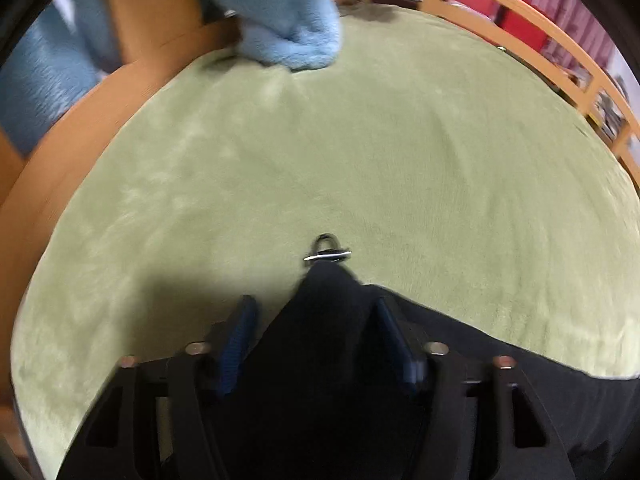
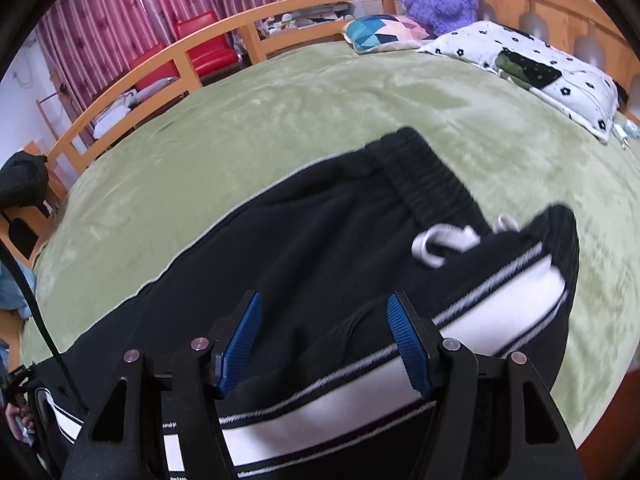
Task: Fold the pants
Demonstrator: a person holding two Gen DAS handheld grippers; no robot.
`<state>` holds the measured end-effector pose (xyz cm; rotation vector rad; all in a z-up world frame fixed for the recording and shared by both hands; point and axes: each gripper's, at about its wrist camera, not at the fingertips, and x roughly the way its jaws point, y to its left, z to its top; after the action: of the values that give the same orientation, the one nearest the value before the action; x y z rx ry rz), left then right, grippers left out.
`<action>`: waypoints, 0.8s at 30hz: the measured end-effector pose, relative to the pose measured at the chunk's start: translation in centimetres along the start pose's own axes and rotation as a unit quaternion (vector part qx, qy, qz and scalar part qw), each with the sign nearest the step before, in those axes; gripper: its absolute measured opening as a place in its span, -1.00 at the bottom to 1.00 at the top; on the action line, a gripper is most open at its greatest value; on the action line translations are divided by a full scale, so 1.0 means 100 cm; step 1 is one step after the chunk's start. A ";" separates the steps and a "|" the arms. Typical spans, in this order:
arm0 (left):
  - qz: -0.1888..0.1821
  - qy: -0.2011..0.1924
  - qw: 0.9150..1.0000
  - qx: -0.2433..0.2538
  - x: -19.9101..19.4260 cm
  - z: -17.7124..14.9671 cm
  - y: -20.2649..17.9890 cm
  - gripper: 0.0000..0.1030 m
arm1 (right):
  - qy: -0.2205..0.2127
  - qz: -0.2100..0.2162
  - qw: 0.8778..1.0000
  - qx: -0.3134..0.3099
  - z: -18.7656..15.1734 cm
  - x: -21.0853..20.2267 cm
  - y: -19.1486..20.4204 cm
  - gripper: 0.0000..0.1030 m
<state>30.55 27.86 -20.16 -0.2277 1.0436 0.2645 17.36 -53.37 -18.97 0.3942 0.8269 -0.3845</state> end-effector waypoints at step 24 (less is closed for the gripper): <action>-0.110 -0.036 0.990 0.080 -0.152 -0.136 -0.055 0.43 | 0.033 0.107 0.993 -0.023 -0.054 -0.045 0.015 0.30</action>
<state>13.95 16.88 -13.11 -0.1855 0.9543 -0.0093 11.97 -48.71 -18.57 0.4493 0.8474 -0.1536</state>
